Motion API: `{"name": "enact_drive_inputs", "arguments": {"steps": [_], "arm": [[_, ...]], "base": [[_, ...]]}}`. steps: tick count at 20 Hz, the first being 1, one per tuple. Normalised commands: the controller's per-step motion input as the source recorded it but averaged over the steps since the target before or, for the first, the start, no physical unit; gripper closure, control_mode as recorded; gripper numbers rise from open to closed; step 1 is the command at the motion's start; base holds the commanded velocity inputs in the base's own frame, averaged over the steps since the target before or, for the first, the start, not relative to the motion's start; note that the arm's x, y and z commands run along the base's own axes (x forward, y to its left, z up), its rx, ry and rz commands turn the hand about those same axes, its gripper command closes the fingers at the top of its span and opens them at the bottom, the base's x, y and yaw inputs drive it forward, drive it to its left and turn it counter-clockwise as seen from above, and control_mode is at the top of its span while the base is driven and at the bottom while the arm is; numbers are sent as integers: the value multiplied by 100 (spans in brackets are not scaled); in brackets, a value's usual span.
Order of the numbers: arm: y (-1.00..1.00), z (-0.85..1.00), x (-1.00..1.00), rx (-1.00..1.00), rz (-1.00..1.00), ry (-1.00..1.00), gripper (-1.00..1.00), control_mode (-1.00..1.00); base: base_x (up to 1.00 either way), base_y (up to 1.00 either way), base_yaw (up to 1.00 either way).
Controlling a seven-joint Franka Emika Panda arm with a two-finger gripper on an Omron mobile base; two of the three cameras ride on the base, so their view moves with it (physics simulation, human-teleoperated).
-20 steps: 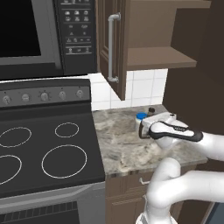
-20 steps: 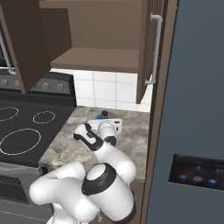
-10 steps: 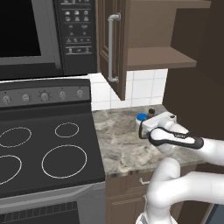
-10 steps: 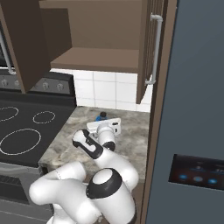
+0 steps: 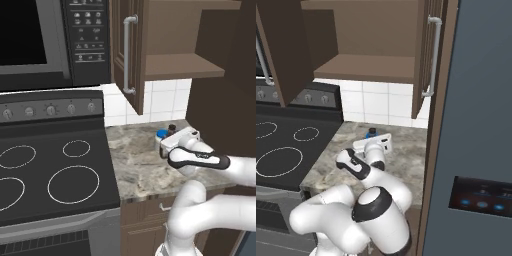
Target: Take 2 condiments from the cabinet and move them on the counter near the stove.Make sure the condiments are lined up with each other, next to each other.
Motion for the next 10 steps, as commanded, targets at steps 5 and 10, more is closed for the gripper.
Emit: {"name": "enact_drive_inputs", "arguments": {"steps": [5,10], "arm": [[0,30,-1,0,-2,1,-100,-100],[-1,28,-14,0,-4,6,-100,-100]], "base": [[0,0,0],[0,0,0]]}}
